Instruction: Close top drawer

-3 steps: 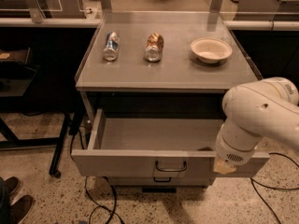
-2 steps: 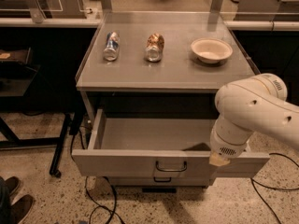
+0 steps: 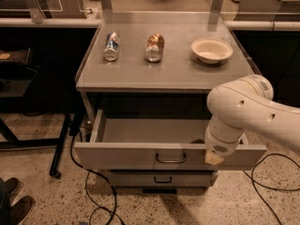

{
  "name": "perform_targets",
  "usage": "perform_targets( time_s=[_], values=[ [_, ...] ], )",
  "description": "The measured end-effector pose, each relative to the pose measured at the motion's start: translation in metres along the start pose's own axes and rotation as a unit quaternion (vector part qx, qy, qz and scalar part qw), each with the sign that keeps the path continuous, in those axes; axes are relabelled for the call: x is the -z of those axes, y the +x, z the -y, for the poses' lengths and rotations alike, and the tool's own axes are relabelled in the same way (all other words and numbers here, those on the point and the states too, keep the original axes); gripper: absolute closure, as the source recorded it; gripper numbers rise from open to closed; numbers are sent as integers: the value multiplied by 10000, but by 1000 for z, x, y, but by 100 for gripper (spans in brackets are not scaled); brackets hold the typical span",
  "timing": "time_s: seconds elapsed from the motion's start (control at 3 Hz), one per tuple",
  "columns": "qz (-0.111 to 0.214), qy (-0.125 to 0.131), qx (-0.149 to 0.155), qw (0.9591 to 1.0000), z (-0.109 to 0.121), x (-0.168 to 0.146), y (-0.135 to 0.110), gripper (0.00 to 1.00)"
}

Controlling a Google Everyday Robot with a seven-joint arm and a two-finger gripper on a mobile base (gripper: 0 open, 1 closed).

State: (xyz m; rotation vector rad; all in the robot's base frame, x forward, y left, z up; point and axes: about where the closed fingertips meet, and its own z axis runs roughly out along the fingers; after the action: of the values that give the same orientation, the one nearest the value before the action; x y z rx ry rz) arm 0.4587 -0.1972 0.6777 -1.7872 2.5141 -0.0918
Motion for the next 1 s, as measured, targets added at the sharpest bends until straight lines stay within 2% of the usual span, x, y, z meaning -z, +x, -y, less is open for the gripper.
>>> perform_targets(
  time_s=[0.33, 1.0],
  values=[
    [0, 0, 0, 10000, 0, 0, 0, 82],
    [0, 0, 0, 10000, 0, 0, 0, 34]
  ],
)
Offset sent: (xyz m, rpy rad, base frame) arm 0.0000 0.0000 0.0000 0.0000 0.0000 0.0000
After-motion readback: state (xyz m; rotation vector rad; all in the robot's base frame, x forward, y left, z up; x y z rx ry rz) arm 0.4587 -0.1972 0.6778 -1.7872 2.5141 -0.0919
